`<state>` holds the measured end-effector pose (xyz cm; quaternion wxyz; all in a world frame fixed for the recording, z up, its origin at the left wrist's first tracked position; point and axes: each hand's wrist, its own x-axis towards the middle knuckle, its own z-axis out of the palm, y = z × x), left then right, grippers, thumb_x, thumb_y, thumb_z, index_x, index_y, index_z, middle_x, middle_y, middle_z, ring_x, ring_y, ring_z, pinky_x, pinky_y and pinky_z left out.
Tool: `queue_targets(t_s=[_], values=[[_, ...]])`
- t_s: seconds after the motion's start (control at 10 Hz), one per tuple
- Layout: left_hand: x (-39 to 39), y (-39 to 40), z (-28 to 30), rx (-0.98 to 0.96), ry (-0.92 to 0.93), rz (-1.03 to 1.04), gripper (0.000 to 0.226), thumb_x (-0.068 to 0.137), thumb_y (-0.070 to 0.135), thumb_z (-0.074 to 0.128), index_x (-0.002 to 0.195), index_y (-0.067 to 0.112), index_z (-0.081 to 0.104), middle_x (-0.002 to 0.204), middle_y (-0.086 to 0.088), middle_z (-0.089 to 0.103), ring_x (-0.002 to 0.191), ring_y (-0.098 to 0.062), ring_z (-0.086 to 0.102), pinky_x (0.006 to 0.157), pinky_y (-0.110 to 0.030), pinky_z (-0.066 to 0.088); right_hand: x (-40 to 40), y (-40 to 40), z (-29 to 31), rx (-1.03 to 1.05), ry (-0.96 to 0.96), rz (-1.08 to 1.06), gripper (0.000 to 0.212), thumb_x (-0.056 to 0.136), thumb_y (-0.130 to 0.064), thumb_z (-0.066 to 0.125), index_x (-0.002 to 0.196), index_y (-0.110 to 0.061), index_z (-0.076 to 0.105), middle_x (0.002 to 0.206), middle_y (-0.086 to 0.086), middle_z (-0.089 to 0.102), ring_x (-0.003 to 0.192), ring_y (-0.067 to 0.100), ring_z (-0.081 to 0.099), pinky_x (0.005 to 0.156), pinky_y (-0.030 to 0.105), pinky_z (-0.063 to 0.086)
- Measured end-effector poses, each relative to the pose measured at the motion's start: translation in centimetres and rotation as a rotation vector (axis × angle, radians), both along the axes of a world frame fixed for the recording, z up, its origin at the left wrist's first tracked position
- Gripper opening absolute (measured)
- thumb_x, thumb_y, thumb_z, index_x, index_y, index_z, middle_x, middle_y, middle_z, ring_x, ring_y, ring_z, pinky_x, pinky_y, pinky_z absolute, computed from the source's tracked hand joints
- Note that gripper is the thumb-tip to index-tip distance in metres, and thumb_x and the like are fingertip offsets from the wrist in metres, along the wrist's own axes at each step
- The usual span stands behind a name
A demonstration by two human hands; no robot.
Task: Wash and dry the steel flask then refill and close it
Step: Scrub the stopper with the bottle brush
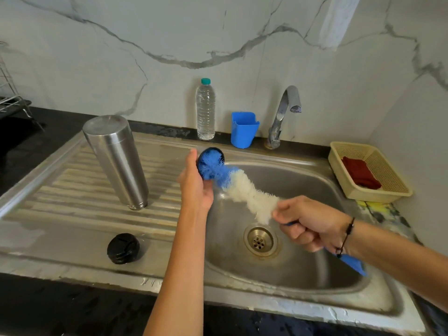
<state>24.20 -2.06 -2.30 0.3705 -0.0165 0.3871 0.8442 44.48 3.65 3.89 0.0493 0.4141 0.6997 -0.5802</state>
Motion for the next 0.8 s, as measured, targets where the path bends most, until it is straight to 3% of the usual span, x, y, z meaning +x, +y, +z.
queue_targets(t_s=[0.1, 0.2, 0.3, 0.4, 0.5, 0.6, 0.7, 0.8], values=[[0.5, 0.4, -0.4, -0.05, 0.057, 0.055, 0.019, 0.094, 0.026, 0.057, 0.087, 0.009, 0.058, 0.085, -0.008, 0.063, 0.081, -0.017, 0.063, 0.073, -0.03, 0.055, 0.7, 1.0, -0.1, 1.098, -0.256, 0.327, 0.026, 0.092, -0.02, 0.05, 0.117, -0.018, 0.057, 0.062, 0.001, 0.054, 0.045, 0.017, 0.044, 0.04, 0.022, 0.028], [1.1, 0.7, -0.7, -0.086, 0.045, 0.072, 0.02, 0.094, 0.026, 0.059, 0.086, 0.008, 0.06, 0.085, -0.009, 0.066, 0.082, -0.018, 0.067, 0.078, -0.032, 0.058, 1.0, 1.9, 0.7, 1.675, -0.312, 0.403, 0.055, 0.065, -0.01, 0.07, 0.119, -0.016, 0.061, 0.05, 0.004, 0.053, 0.031, 0.024, 0.045, 0.042, 0.016, 0.014], [1.5, 0.8, -0.7, -0.024, -0.006, 0.099, 0.021, 0.094, 0.026, 0.058, 0.085, 0.007, 0.06, 0.079, -0.007, 0.067, 0.074, -0.014, 0.068, 0.068, -0.028, 0.058, 0.3, 0.8, 1.5, 1.273, -0.277, 0.367, 0.034, 0.087, -0.019, 0.054, 0.121, -0.025, 0.059, 0.061, 0.001, 0.056, 0.048, 0.021, 0.053, 0.041, 0.022, 0.028], [1.2, 0.5, -0.6, 0.083, -0.022, 0.121, 0.022, 0.094, 0.028, 0.057, 0.082, 0.01, 0.058, 0.075, -0.003, 0.067, 0.074, -0.013, 0.067, 0.067, -0.027, 0.057, -0.2, 0.8, 1.8, 0.096, 0.012, 0.037, 0.023, 0.094, -0.014, 0.047, 0.077, -0.017, 0.061, 0.05, -0.001, 0.038, 0.036, 0.009, 0.026, 0.036, 0.014, 0.02], [0.8, 0.3, -0.5, 0.129, 0.018, 0.102, 0.023, 0.094, 0.028, 0.057, 0.076, 0.015, 0.051, 0.076, -0.004, 0.056, 0.073, -0.013, 0.06, 0.071, -0.029, 0.054, 0.3, 1.8, 0.3, 0.184, 0.03, 0.057, 0.028, 0.094, -0.013, 0.047, 0.067, -0.019, 0.053, 0.046, -0.002, 0.033, 0.034, 0.01, 0.025, 0.035, 0.013, 0.019], [0.9, 0.5, -1.0, 0.023, 0.039, 0.146, 0.024, 0.094, 0.022, 0.057, 0.073, 0.015, 0.049, 0.072, -0.003, 0.049, 0.067, -0.012, 0.054, 0.063, -0.026, 0.052, 0.7, 2.5, 0.0, 1.326, -0.141, 0.402, 0.017, 0.088, -0.016, 0.05, 0.095, -0.024, 0.063, 0.048, -0.002, 0.045, 0.035, 0.023, 0.044, 0.036, 0.018, 0.022], [1.3, 0.7, -1.5, -0.048, 0.029, 0.147, 0.019, 0.094, 0.023, 0.059, 0.078, 0.013, 0.052, 0.077, -0.004, 0.054, 0.072, -0.013, 0.06, 0.067, -0.028, 0.055, 0.6, 2.5, 0.9, 1.722, -0.161, 0.491, 0.044, 0.077, -0.015, 0.04, 0.114, -0.014, 0.064, 0.048, 0.006, 0.051, 0.028, 0.022, 0.041, 0.043, 0.011, 0.012], [1.1, 0.7, -1.4, -0.025, -0.032, 0.156, 0.018, 0.093, 0.024, 0.059, 0.08, 0.013, 0.054, 0.078, -0.004, 0.057, 0.071, -0.013, 0.061, 0.065, -0.027, 0.055, -0.7, 1.1, 1.8, 1.259, -0.278, 0.471, 0.031, 0.092, -0.019, 0.042, 0.114, -0.031, 0.061, 0.054, -0.005, 0.047, 0.038, 0.012, 0.041, 0.035, 0.019, 0.025]])
